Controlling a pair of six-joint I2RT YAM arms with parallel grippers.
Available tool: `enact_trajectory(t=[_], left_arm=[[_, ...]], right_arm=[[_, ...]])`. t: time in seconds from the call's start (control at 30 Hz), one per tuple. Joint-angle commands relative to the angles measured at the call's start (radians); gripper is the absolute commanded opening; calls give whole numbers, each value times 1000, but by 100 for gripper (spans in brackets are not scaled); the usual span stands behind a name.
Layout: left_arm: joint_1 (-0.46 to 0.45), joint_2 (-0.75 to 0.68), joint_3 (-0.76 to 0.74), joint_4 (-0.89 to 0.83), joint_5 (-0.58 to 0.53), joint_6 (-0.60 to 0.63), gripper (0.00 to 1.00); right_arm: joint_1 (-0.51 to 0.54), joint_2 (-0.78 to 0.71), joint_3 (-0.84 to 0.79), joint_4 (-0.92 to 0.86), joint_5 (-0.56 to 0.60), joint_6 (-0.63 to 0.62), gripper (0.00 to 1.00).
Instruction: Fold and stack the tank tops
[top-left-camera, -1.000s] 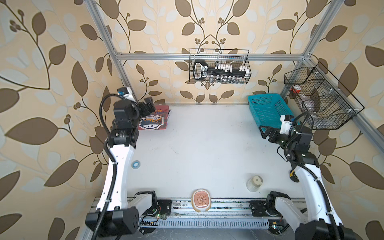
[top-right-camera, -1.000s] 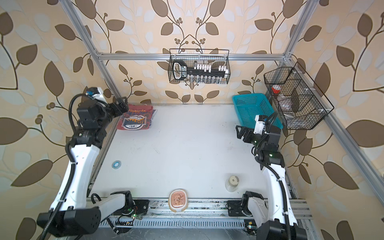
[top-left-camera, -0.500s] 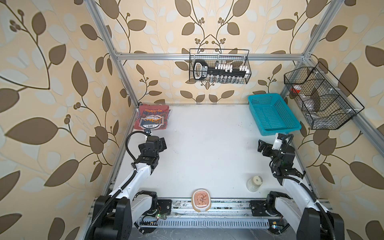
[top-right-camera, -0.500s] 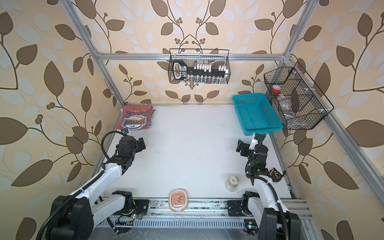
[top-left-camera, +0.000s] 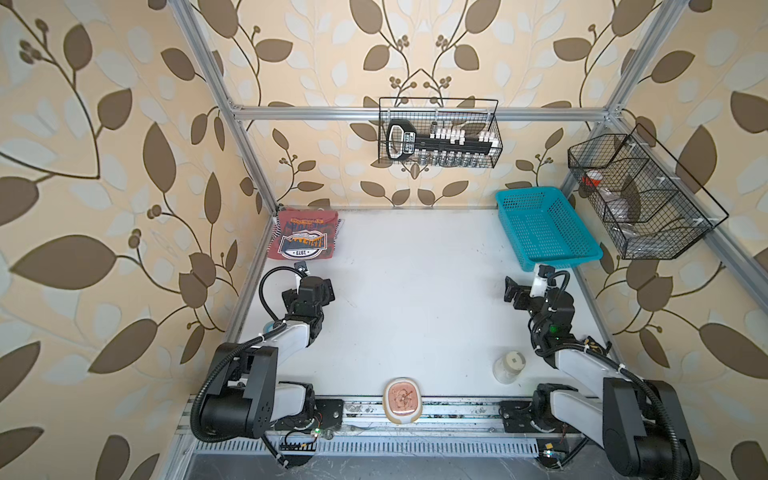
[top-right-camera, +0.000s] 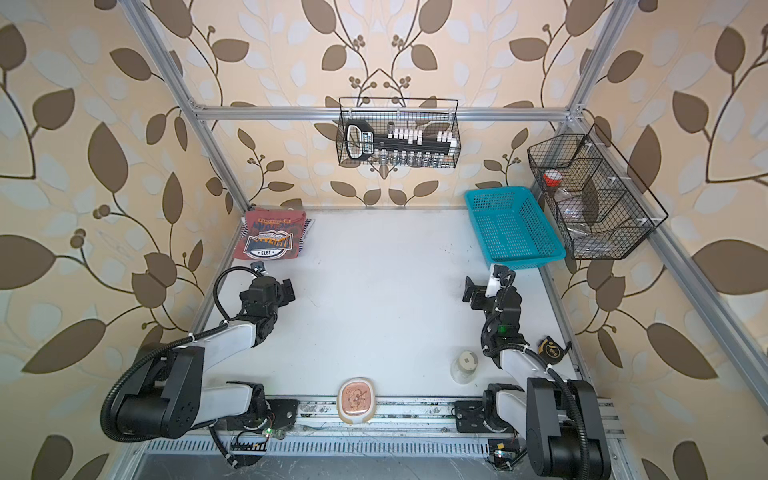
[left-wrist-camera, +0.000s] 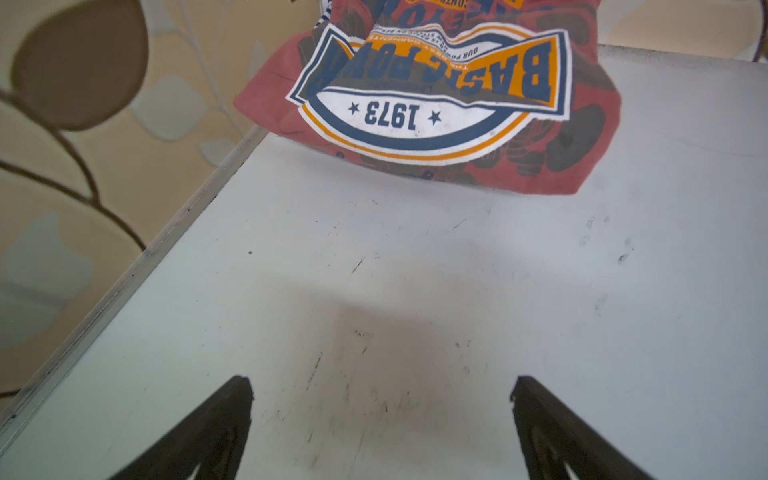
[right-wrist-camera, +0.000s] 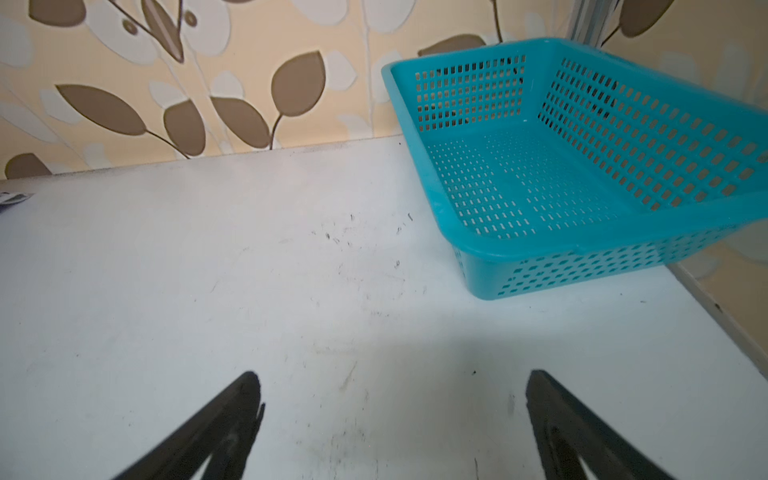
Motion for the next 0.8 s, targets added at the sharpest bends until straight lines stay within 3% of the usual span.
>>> enact_trajectory(t=[0.0,0.13,0.2,0.27,0.33,0.5,0.77], left_arm=[[24,49,78,48,56,30,99],[29,80,88,79,89,70,99],[33,108,5,268,104,81,99],[50,192,-43,430,150,92,99],[52,187,3,312,178,92,99],[60,188,4,314,186,91,99],[59,185,2,313,186,90,99]], right_arm=[[1,42,0,109,-4,-33,100],[23,182,-40,319,-57,-49,100],[74,235,-47,390,2,-80,100],[55,203,-45,327,-19,-73,100],[54,227,-44,353,-21,-72,100],[79,211,-40,325,52,-73,100],[84,218,-35,324,52,-79,100]])
